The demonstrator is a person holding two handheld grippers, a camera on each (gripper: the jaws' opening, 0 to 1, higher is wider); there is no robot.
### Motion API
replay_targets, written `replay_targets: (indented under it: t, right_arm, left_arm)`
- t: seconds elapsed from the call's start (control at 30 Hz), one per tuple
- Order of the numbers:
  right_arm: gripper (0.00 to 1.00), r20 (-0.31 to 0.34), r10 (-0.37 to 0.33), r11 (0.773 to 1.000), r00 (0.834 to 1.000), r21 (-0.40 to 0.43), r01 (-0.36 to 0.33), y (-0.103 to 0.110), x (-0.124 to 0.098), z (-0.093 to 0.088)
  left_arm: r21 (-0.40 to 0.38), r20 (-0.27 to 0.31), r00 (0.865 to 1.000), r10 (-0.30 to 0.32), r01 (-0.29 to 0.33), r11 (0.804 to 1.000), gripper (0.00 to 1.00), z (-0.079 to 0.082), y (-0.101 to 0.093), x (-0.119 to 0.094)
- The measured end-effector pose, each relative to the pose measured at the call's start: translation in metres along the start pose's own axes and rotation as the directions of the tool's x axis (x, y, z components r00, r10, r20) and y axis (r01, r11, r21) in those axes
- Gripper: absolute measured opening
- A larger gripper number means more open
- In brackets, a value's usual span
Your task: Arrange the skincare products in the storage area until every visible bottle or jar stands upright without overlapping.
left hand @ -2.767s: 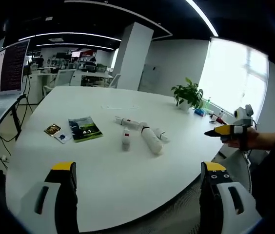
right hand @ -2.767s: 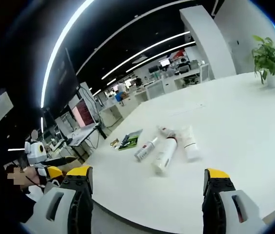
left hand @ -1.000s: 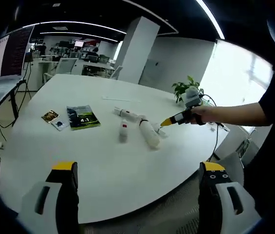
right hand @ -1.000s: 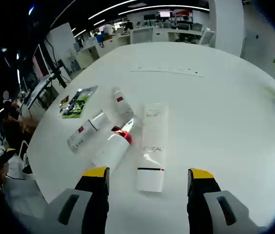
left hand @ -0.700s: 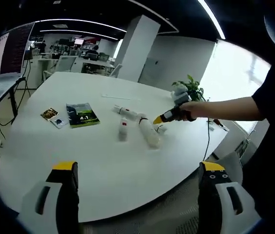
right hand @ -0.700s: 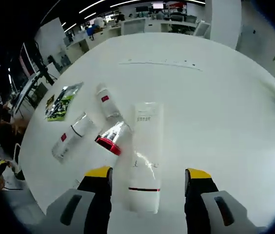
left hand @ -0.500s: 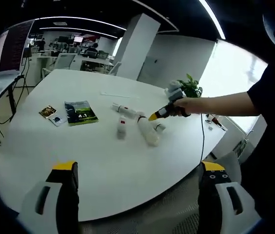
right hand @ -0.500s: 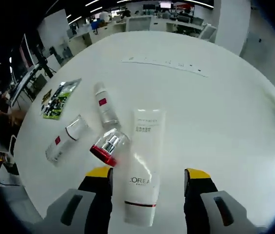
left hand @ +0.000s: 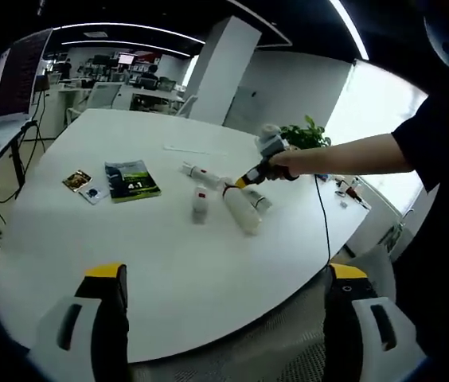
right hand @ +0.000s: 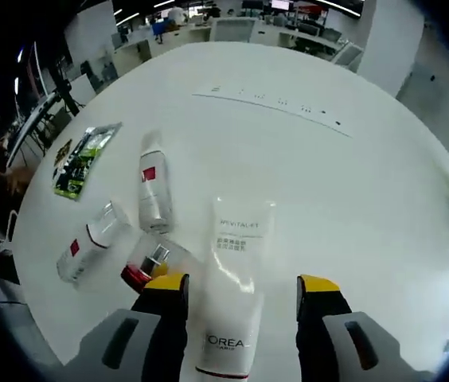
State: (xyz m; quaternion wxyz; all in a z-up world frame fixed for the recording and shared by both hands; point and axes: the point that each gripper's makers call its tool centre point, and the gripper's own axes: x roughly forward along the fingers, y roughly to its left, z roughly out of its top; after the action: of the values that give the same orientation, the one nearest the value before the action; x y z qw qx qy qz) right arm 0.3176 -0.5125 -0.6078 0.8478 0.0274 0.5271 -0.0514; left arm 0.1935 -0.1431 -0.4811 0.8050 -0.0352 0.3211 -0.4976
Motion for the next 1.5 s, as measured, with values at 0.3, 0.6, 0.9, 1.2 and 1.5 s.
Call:
replay_targets:
  t: [0.3,0.6,0.9,1.2,1.5]
  right_arm:
    - [0.5,-0.028,0.001,1.0,1.0,0.006,0.0,-0.007,0.009,0.009]
    - [0.42,-0.093,0.039,0.997,0.995,0.074,-0.032,-0.001,0.008,-0.004]
    - [0.24,-0.063,0.002,0.999,0.998,0.049,0.001,-0.01,0.0,-0.005]
    - [0.2,0.052,0.08,0.996,0.995,0.037,-0.082,-0.011,-0.019,0.014]
    - [0.2,0.28,0.07,0.997,0.957,-0.047,-0.059,-0.008,-0.078,0.028]
  left_arm:
    - [-0.014,-0.003,1.0,-0.006,0.006,1.0,0.96,-0.001,0.0,0.0]
    - [-0.017,-0.008,1.0,-0.006,0.006,1.0,0.96,-0.003,0.0,0.0]
    - [-0.044,-0.009,1.0,-0.018,0.018,0.999,0.95,-0.002,0.0,-0.001]
    - [-0.031,0.033,0.999,-0.02,0.021,0.999,0.95,0.011,-0.003,-0.001]
    - [0.032,0.045,0.996,-0.079,0.077,0.997,0.95,0.025,-0.019,0.008]
